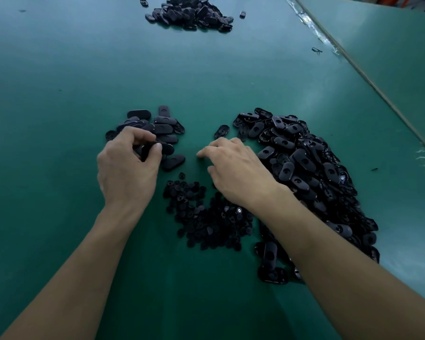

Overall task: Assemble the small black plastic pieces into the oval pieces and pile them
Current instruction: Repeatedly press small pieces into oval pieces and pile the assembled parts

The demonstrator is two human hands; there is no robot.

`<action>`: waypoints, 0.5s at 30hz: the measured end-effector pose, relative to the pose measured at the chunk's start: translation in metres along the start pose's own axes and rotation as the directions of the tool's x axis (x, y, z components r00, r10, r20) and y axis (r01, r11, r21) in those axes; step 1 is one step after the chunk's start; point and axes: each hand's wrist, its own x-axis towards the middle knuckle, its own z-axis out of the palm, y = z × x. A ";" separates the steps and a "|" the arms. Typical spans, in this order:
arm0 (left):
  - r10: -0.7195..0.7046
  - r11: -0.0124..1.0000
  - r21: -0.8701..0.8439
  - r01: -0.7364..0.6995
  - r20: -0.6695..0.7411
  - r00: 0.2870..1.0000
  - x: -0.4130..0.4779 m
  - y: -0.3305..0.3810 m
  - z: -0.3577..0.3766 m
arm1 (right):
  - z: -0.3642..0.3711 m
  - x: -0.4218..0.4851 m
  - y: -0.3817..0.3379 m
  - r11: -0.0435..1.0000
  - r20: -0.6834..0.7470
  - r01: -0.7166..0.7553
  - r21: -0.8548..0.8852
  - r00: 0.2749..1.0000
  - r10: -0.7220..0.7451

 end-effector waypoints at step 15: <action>0.096 0.995 -0.020 -0.097 -0.039 0.995 -0.003 0.003 0.002 | -0.003 -0.002 0.008 0.986 -0.068 -0.139 0.088 0.987 0.145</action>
